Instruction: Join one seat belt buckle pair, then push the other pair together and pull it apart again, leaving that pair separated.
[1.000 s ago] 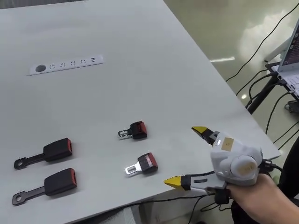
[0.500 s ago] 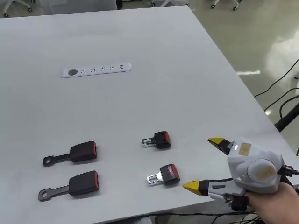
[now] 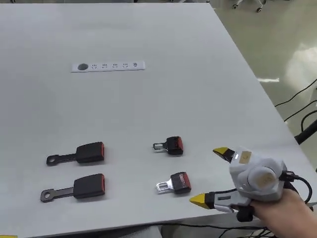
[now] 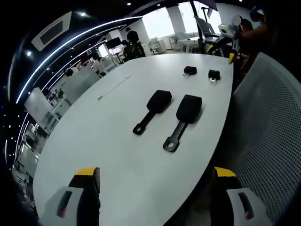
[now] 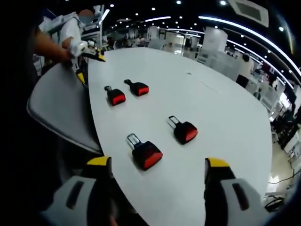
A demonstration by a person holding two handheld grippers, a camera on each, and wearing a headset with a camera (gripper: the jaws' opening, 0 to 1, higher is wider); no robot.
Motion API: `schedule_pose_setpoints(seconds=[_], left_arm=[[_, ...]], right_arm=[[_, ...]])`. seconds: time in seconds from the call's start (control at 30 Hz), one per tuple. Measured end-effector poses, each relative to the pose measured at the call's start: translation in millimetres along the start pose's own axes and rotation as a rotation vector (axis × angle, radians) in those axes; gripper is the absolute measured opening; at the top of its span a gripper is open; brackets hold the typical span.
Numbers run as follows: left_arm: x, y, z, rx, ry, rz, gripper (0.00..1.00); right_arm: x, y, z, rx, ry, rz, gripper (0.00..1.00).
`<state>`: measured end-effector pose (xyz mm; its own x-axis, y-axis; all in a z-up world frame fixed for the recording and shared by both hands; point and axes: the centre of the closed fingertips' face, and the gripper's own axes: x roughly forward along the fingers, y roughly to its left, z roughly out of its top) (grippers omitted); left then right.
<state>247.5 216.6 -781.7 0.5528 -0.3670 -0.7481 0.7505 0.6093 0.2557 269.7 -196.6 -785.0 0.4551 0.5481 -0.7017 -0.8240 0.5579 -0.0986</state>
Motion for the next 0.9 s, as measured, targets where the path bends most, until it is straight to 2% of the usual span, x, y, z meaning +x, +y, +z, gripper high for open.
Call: schedule_pose_setpoints(seconds=[0.03, 0.1, 0.2, 0.23, 0.3, 0.37, 0.43, 0.5, 0.53, 0.57, 0.7, 0.77, 0.83, 0.9], left_arm=[[3.0, 0.5, 0.3, 0.030, 0.008, -0.009, 1.00], [6.5, 1.2, 7.2, 0.054, -0.010, -0.015, 0.99], [17.2, 1.5, 10.7, 0.044, 0.025, -0.038, 0.95], [22.8, 2.5, 14.5, 0.047, 0.024, -0.037, 0.94], [30.3, -0.9, 19.5, 0.057, 0.027, -0.056, 0.91], [40.5, -10.8, 21.6, 0.073, 0.060, -0.111, 0.85], [51.0, -18.8, 29.2, 0.104, 0.063, -0.143, 0.82], [59.6, -26.5, 38.8, 0.127, 0.062, -0.173, 0.80], [63.3, -28.7, 42.0, 0.145, 0.066, -0.184, 0.78], [67.9, -31.7, 46.7, 0.150, 0.068, -0.201, 0.75], [84.1, -42.4, 66.6, 0.156, 0.054, -0.267, 0.67], [91.6, -47.7, 70.8, 0.175, 0.070, -0.298, 0.63], [98.1, -54.2, 75.4, 0.190, 0.072, -0.334, 0.63], [101.6, -60.5, 80.1, 0.201, 0.071, -0.364, 0.58]], right_arm=[[1.5, 0.5, 0.1, -0.007, 0.003, 0.004, 0.81], [4.4, 4.9, -1.6, -0.008, 0.020, 0.035, 0.76], [9.1, 7.3, -1.0, -0.012, 0.024, 0.055, 0.76], [11.3, 8.2, 1.0, -0.057, 0.020, 0.064, 0.77], [14.3, 11.3, 1.0, -0.052, 0.033, 0.084, 0.75], [18.9, 13.6, 3.7, -0.074, 0.028, 0.107, 0.69], [23.2, 15.6, 3.3, -0.088, 0.043, 0.120, 0.63], [27.1, 18.4, 9.7, -0.092, 0.022, 0.141, 0.59], [29.7, 19.0, 8.9, -0.097, 0.032, 0.145, 0.57], [33.4, 19.2, 10.7, -0.138, 0.031, 0.147, 0.58], [43.2, 28.7, 9.1, -0.200, 0.061, 0.212, 0.54], [47.7, 29.5, 6.1, -0.218, 0.076, 0.233, 0.52], [50.6, 30.0, 2.2, -0.234, 0.095, 0.253, 0.49], [53.7, 27.8, -1.5, -0.255, 0.111, 0.262, 0.45]])
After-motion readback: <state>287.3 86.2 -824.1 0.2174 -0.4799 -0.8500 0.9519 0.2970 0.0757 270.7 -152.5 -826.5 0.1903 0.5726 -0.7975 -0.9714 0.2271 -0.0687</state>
